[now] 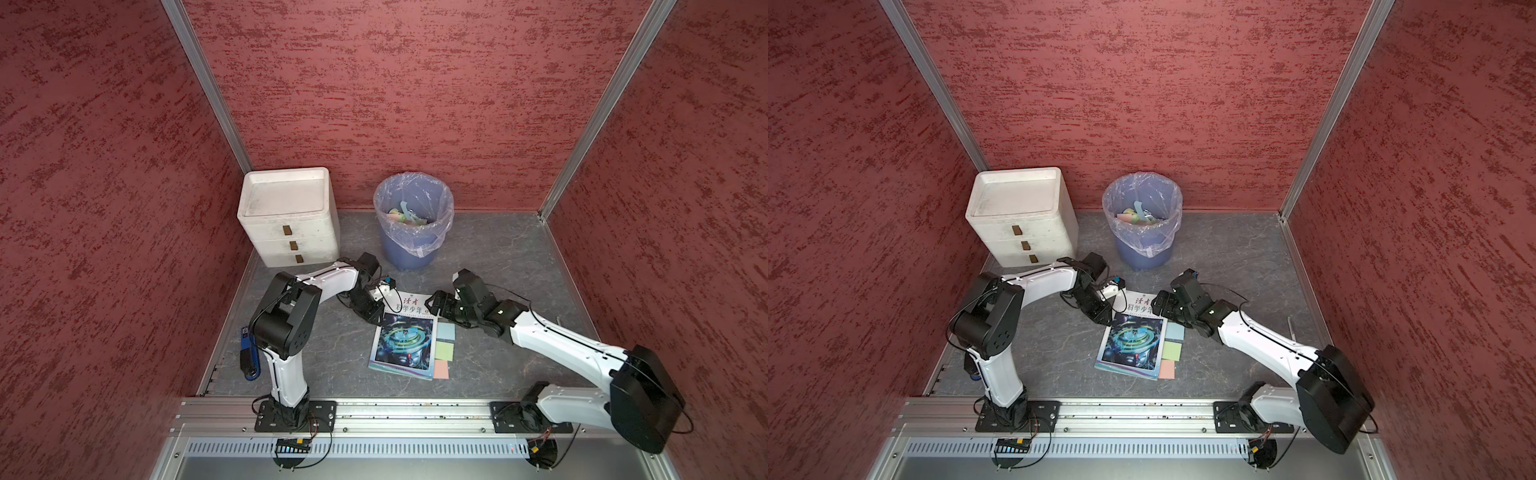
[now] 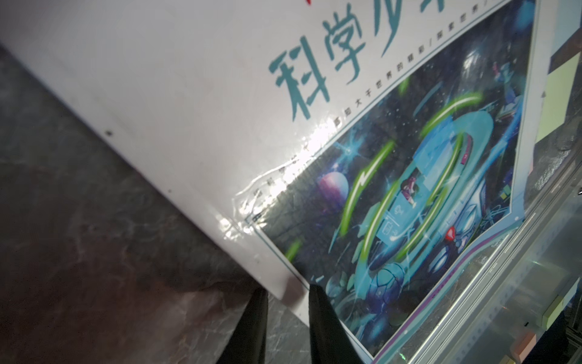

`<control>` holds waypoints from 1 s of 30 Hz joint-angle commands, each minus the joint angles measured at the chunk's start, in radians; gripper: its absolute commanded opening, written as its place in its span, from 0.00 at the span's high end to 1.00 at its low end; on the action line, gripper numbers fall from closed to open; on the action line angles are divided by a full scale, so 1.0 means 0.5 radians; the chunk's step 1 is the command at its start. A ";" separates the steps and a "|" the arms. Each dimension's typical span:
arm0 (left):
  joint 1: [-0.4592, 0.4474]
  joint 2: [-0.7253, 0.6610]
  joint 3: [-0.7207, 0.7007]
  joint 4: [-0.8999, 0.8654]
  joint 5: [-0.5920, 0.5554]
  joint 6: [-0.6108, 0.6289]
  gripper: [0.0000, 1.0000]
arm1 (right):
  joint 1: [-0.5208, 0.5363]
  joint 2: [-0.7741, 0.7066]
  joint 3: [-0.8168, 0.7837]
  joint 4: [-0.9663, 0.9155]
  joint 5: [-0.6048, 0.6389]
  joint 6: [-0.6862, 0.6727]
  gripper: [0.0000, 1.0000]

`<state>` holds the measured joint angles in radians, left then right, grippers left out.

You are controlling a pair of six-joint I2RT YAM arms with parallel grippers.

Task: Peel off the used sticky note
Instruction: Open the book at the center of the board.

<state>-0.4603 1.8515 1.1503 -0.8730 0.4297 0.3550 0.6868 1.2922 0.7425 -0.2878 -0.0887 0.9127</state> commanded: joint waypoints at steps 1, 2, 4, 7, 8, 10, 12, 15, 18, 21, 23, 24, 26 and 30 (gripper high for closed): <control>-0.006 -0.040 -0.029 -0.009 0.025 -0.014 0.75 | 0.016 0.136 0.021 0.135 -0.045 0.005 0.13; -0.004 -0.033 -0.034 0.004 0.000 -0.014 0.75 | 0.013 0.184 0.037 0.151 -0.049 -0.002 0.13; 0.005 -0.022 -0.039 0.027 -0.046 -0.014 0.75 | -0.001 0.257 0.075 0.174 -0.063 -0.015 0.13; 0.013 -0.019 -0.034 0.042 -0.087 -0.012 0.76 | -0.041 0.360 0.097 0.223 -0.085 -0.024 0.14; 0.013 -0.024 -0.035 0.049 -0.101 -0.012 0.77 | -0.057 0.383 0.100 0.248 -0.096 -0.028 0.14; 0.013 -0.030 -0.036 0.069 -0.129 -0.009 0.77 | -0.087 0.434 0.108 0.292 -0.117 -0.038 0.14; 0.014 -0.031 -0.033 0.076 -0.143 0.002 0.78 | -0.110 0.487 0.142 0.305 -0.130 -0.055 0.15; 0.010 -0.029 -0.037 0.093 -0.179 0.008 0.80 | -0.130 0.569 0.181 0.327 -0.153 -0.074 0.16; 0.001 -0.019 -0.045 0.116 -0.228 0.012 0.82 | -0.145 0.628 0.208 0.334 -0.160 -0.084 0.17; -0.003 -0.015 -0.049 0.129 -0.248 0.017 0.83 | -0.150 0.650 0.187 0.385 -0.197 -0.070 0.17; -0.006 -0.016 -0.051 0.139 -0.252 0.018 0.83 | -0.150 0.668 0.175 0.430 -0.238 -0.057 0.18; -0.008 -0.015 -0.052 0.144 -0.254 0.019 0.83 | -0.150 0.679 0.164 0.452 -0.256 -0.049 0.19; -0.011 -0.012 -0.048 0.150 -0.255 0.020 0.84 | -0.146 0.683 0.147 0.496 -0.291 -0.022 0.20; -0.023 -0.006 -0.046 0.160 -0.257 0.021 0.86 | -0.111 0.674 0.130 0.574 -0.376 0.010 0.21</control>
<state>-0.4644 1.8515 1.1416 -0.8410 0.3435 0.3531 0.6197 1.6295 0.8188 -0.0639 -0.2249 0.9012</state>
